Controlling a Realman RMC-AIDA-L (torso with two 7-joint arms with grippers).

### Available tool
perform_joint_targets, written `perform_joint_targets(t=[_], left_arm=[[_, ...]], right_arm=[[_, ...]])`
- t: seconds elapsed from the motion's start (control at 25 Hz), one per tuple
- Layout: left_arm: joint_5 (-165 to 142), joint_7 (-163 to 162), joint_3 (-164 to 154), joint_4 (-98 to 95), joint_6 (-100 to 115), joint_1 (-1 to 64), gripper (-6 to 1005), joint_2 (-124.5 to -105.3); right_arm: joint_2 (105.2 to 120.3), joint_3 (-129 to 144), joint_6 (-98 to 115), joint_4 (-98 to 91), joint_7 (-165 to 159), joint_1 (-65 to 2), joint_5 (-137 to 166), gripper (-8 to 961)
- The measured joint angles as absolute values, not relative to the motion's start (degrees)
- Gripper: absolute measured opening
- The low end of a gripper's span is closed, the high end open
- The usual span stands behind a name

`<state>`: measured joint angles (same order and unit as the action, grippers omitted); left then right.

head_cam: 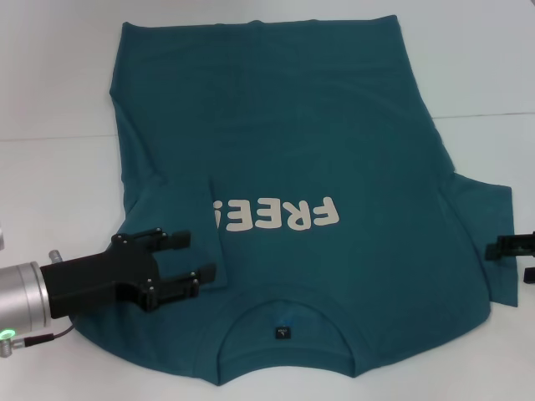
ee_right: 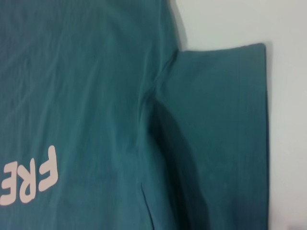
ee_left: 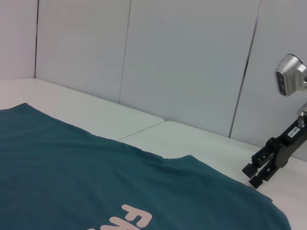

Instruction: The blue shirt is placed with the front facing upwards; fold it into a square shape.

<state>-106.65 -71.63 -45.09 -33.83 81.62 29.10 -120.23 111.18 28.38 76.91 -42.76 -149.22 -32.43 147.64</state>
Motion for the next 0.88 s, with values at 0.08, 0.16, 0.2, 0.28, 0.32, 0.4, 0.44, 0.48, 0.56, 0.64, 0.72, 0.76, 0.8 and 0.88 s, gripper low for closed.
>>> perform_joint_targets(t=[0.08,0.16,0.2,0.28,0.32,0.4,0.44,0.48,0.56,0.64,0.72,0.76,0.8,0.88], left_arm=[[-106.66,-71.63,-45.09,-33.83,81.59,29.1,708,-120.24],[-106.68,-71.63,-45.09,-33.83,81.57,29.1,708,-120.28],[-106.69,-71.63,-45.09,-33.83,81.56,29.1,708,-120.3],[-106.7,-71.63,-45.09,-33.83,81.56,29.09,708,-120.32],[-106.7,-71.63,-45.09,-33.83,81.55,29.09,708,-120.32],[-106.7,-71.63,-45.09,-33.83,81.53,29.09,707,-120.32],[-106.7,-71.62,-45.09,-33.83,81.51,29.09,707,-120.32],[-106.7,-71.62,-45.08,-33.84,81.49,29.09,707,-120.32],[-106.7,-71.6,-45.09,-33.83,81.44,29.09,707,-120.32],[-106.7,-71.59,-45.08,-33.83,81.41,29.09,707,-120.32],[-106.7,-71.57,-45.09,-33.83,81.39,29.09,706,-120.32],[-106.7,-71.54,-45.09,-33.83,81.36,29.09,706,-120.32],[-106.7,-71.52,-45.09,-33.8,81.35,29.09,706,-120.32],[-106.7,-71.48,-45.09,-33.72,81.32,29.09,706,-120.32]], right_arm=[[111.18,28.32,76.9,-42.44,-148.95,-32.43,147.64,942],[111.18,28.31,76.87,-42.37,-148.82,-32.43,147.64,942],[111.18,28.34,76.83,-42.37,-148.81,-32.43,147.64,942],[111.18,28.23,76.82,-42.36,-148.8,-32.43,147.64,942],[111.18,28.11,76.82,-42.36,-148.8,-32.43,147.64,942],[111.18,27.94,76.81,-42.36,-148.8,-32.43,147.5,942],[111.2,27.95,76.8,-42.36,-148.79,-32.43,147.37,942],[111.24,28.02,76.8,-42.36,-148.79,-32.43,147.25,942],[111.33,28.16,76.81,-42.29,-148.79,-32.43,147.1,942],[111.41,28.16,76.8,-42.21,-148.79,-32.43,147.05,942],[111.5,28.09,76.79,-42.0,-148.78,-32.43,147.01,942],[111.51,28.08,76.65,-41.86,-148.77,-32.43,146.99,942],[111.53,28.07,76.47,-41.72,-148.74,-32.43,146.95,942],[111.62,28.1,76.06,-41.49,-148.72,-32.43,146.86,936]])
